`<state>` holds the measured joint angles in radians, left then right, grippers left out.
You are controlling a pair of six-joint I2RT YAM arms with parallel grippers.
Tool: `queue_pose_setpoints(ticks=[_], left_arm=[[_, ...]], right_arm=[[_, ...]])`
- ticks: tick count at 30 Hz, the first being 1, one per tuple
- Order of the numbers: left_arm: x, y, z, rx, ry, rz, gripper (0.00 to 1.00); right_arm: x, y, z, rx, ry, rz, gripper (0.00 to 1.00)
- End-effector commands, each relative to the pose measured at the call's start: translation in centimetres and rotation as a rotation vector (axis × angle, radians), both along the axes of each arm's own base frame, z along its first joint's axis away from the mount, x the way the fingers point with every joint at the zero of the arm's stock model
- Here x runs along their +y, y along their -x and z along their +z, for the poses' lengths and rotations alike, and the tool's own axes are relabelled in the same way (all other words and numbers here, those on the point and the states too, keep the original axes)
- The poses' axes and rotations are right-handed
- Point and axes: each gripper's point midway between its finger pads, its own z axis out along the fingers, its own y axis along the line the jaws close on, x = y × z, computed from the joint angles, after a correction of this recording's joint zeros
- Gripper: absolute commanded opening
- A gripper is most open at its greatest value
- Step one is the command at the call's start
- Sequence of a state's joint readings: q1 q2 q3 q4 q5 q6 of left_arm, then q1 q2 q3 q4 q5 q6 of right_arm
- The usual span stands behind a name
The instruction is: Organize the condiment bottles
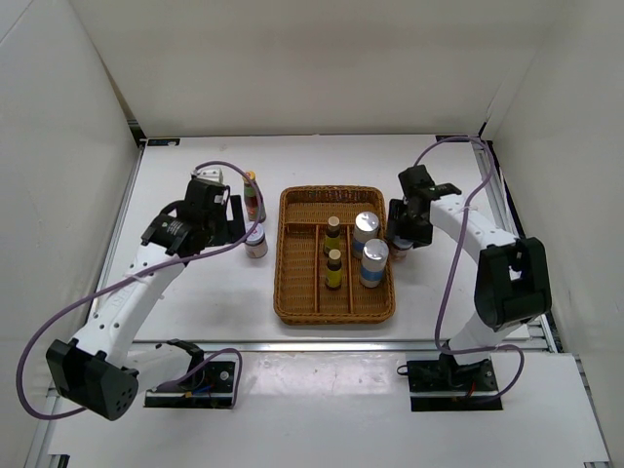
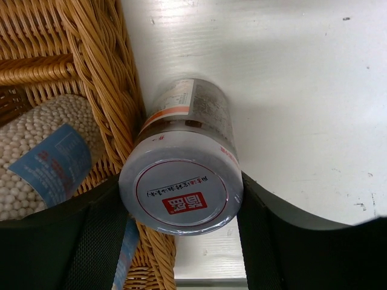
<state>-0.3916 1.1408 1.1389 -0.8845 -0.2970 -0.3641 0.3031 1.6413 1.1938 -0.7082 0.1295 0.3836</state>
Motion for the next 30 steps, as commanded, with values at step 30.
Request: queue_pose_setpoints(ticks=[30], left_arm=[[2.3, 1.0, -0.3, -0.111, -0.026, 0.079, 1.0]], right_arm=[[21.6, 1.3, 20.5, -0.427, -0.211, 0.714, 0.01]])
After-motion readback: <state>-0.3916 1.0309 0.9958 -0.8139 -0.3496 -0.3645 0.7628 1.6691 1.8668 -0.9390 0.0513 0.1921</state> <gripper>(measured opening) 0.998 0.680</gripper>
